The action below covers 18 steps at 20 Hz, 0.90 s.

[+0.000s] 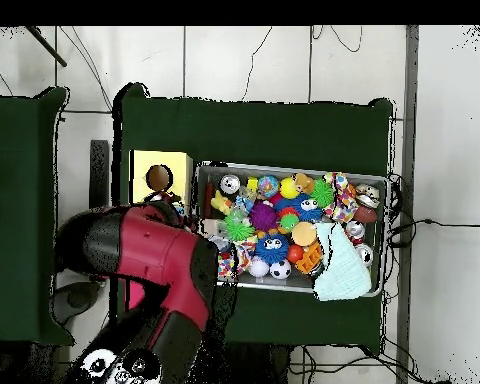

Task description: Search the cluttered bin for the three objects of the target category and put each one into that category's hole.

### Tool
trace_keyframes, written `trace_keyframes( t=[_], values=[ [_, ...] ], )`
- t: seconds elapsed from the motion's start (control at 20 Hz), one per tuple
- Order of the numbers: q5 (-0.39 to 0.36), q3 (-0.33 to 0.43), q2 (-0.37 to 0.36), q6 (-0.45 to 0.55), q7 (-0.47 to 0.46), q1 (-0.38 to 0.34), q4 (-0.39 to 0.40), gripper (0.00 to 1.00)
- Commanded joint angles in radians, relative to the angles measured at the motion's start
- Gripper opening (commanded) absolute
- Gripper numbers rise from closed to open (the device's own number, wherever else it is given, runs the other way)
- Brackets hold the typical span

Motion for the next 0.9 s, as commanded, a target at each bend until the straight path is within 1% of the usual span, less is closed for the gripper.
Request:
trace_keyframes(
  t=[0.05, 0.15, 0.25, 0.35, 0.55, 0.6, 0.7, 0.9],
  values=[
    [-0.014, 0.129, -0.067, -0.093, 0.065, -0.118, 0.144, 1.00],
    [-0.012, 0.148, -0.092, -0.140, 0.073, -0.121, 0.198, 1.00],
    [-0.012, 0.158, -0.100, -0.189, 0.101, -0.118, 0.238, 1.00],
    [-0.004, 0.181, -0.098, -0.250, 0.130, -0.124, 0.275, 1.00],
    [0.019, 0.208, -0.063, -0.363, 0.211, -0.112, 0.319, 1.00],
    [0.024, 0.200, -0.048, -0.377, 0.230, -0.101, 0.319, 1.00],
    [0.035, 0.196, -0.042, -0.390, 0.242, -0.096, 0.324, 1.00],
    [0.050, 0.192, -0.045, -0.389, 0.239, -0.092, 0.333, 1.00]
  ],
)
